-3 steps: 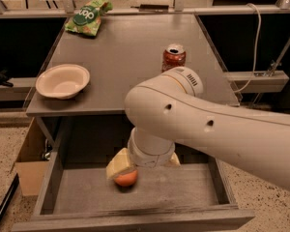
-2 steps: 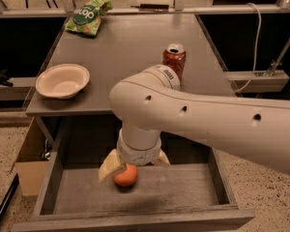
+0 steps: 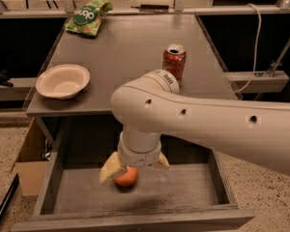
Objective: Pick orange from top drawer and place on counter
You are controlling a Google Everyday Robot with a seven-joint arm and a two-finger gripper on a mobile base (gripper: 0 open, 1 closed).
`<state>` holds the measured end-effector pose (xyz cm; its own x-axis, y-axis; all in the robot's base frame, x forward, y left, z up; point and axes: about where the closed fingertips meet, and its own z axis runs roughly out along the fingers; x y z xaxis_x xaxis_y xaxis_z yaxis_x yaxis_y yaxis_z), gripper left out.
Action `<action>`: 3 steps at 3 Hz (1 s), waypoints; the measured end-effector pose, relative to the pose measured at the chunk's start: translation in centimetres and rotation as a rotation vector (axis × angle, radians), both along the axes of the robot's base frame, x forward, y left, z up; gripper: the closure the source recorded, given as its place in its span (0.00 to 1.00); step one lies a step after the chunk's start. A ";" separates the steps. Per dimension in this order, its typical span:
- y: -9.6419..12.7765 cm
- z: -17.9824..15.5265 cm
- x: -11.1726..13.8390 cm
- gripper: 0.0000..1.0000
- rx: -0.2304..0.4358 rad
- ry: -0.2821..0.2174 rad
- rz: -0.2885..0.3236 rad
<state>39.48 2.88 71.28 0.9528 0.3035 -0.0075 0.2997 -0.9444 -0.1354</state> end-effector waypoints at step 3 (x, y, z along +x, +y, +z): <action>-0.2 -4.3 -1.1 0.00 0.025 -0.009 -0.007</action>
Offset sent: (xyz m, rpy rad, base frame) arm -0.0032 -0.0001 -0.0230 0.0044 0.0346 -0.0057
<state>38.38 2.68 66.95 0.9549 0.2968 0.0083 0.2944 -0.9427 -0.1569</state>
